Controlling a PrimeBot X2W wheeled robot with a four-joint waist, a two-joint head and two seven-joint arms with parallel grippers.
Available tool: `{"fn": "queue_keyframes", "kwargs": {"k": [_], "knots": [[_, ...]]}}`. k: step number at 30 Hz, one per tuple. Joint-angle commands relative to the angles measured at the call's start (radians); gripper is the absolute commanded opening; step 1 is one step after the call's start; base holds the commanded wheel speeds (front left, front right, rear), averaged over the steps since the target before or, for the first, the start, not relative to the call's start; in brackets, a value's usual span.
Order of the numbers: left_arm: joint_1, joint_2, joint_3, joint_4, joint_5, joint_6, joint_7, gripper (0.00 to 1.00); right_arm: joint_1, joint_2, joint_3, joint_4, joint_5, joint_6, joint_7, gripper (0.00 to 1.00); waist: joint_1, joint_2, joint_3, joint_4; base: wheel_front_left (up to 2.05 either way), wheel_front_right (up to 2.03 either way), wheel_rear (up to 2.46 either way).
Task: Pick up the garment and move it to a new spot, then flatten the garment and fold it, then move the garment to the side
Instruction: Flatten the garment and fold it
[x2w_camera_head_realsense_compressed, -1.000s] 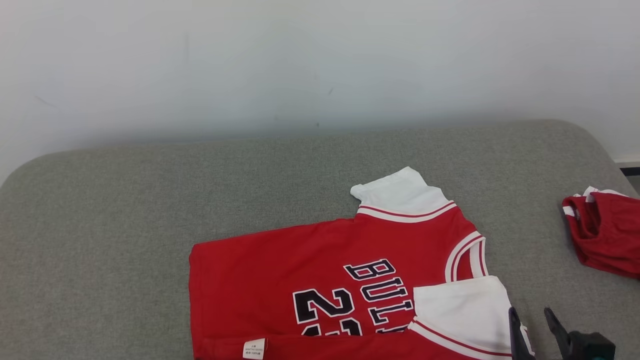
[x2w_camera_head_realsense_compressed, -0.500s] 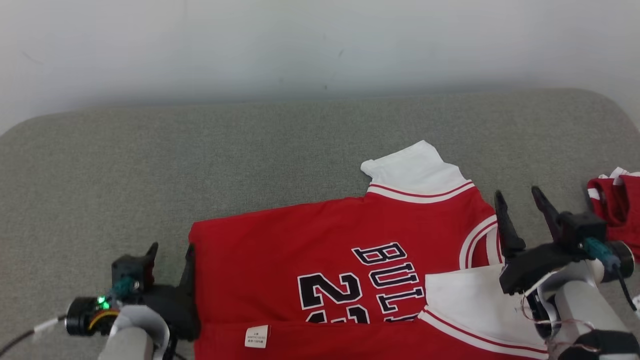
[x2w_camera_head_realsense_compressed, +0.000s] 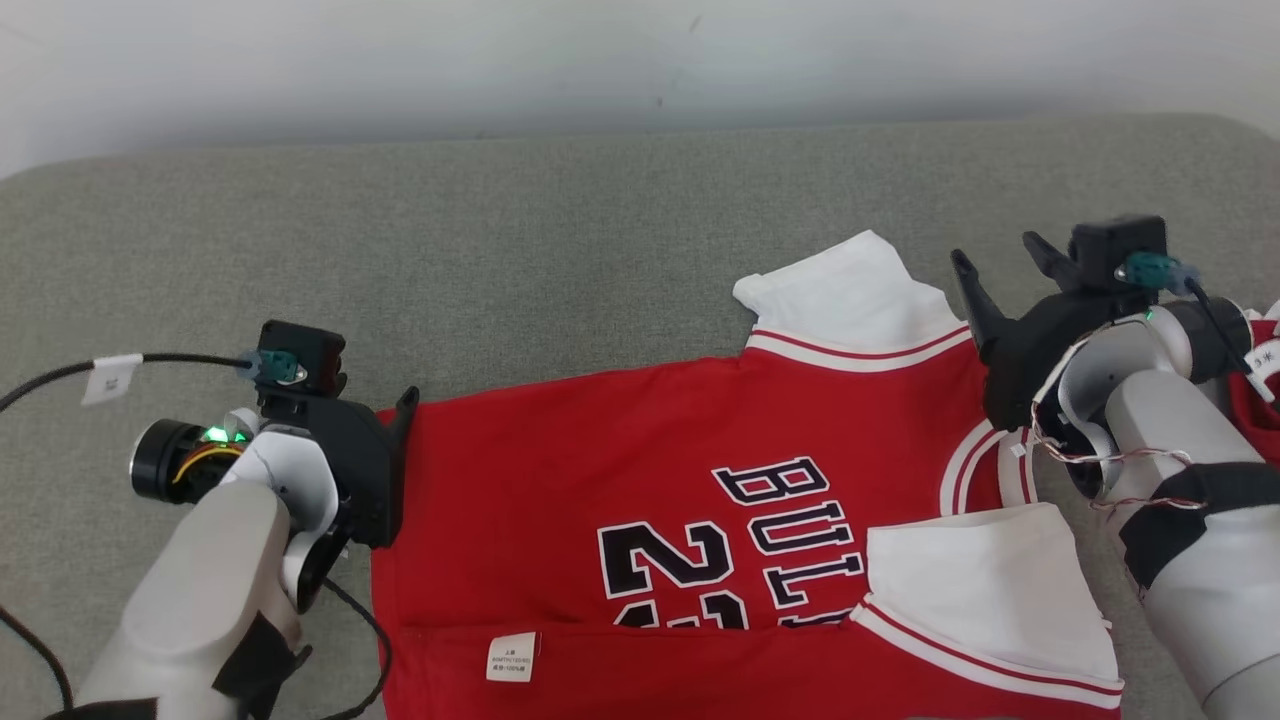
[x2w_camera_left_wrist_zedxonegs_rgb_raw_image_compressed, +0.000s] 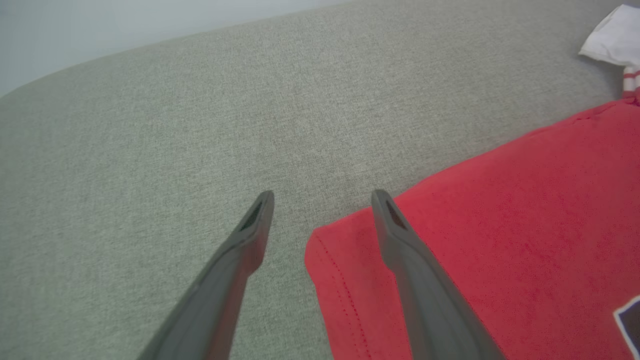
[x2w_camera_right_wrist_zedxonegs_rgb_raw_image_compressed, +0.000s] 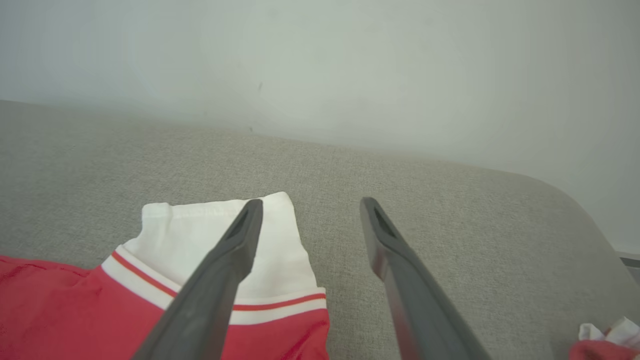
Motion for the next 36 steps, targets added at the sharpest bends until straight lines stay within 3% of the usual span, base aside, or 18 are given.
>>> {"fn": "queue_keyframes", "kwargs": {"k": [1, 10, 20, 21, 23, 25, 29, 31, 32, 33, 36], "knots": [[-0.016, 0.017, -0.025, -0.015, -0.019, 0.003, 0.025, 1.0, -0.024, -0.007, 0.024, 0.011, 0.01, -0.003, 0.022, 1.0, -0.0002, -0.0001, 0.013, 0.003, 0.0, 0.0, 0.0], [-0.023, 0.103, -0.164, -0.109, -0.206, 0.002, 0.191, 1.0, -0.154, -0.04, 0.189, 0.093, 0.092, -0.003, 0.141, 1.0, -0.0002, -0.0001, 0.048, 0.023, 0.0, 0.0, 0.0], [-0.067, 0.112, -0.209, -0.119, -0.273, 0.002, 0.21, 1.0, -0.256, -0.048, 0.291, 0.17, 0.169, -0.003, 0.219, 1.0, -0.0002, -0.0001, 0.109, 0.049, 0.0, 0.0, 0.0], [-0.076, 0.108, -0.218, -0.113, -0.281, 0.002, 0.214, 0.84, -0.271, -0.048, 0.307, 0.181, 0.177, -0.003, 0.222, 1.0, -0.0002, -0.0001, 0.118, 0.055, 0.0, 0.0, 0.0], [-0.087, 0.104, -0.23, -0.108, -0.29, 0.002, 0.226, 0.75, -0.285, -0.049, 0.32, 0.19, 0.184, -0.003, 0.217, 1.0, -0.0002, -0.0001, 0.127, 0.061, 0.0, 0.0, 0.0], [-0.094, 0.101, -0.243, -0.105, -0.301, 0.002, 0.233, 0.55, -0.293, -0.049, 0.334, 0.202, 0.196, -0.003, 0.223, 1.0, -0.0002, -0.0001, 0.135, 0.068, 0.0, 0.0, 0.0], [-0.112, 0.096, -0.261, -0.095, -0.303, 0.003, 0.225, 0.53, -0.316, -0.053, 0.353, 0.225, 0.219, -0.003, 0.227, 1.0, -0.0002, -0.0001, 0.151, 0.082, 0.0, 0.0, 0.0], [-0.118, 0.093, -0.273, -0.087, -0.301, 0.003, 0.219, 0.44, -0.327, -0.055, 0.361, 0.24, 0.23, -0.003, 0.235, 1.0, -0.0002, -0.0001, 0.16, 0.09, 0.0, 0.0, 0.0], [-0.122, 0.091, -0.279, -0.084, -0.299, 0.003, 0.22, 0.29, -0.33, -0.053, 0.366, 0.246, 0.236, -0.003, 0.241, 1.0, -0.0002, -0.0001, 0.163, 0.094, 0.0, 0.0, 0.0], [-0.125, 0.086, -0.283, -0.084, -0.305, 0.003, 0.214, 0.01, -0.336, -0.051, 0.37, 0.253, 0.243, -0.003, 0.248, 1.0, -0.0002, -0.0001, 0.168, 0.099, 0.0, 0.0, 0.0], [-0.134, 0.079, -0.293, -0.084, -0.31, 0.003, 0.206, 0.0, -0.35, -0.055, 0.379, 0.262, 0.251, -0.003, 0.256, 1.0, -0.0002, -0.0001, 0.177, 0.109, 0.0, 0.0, 0.0]]}}
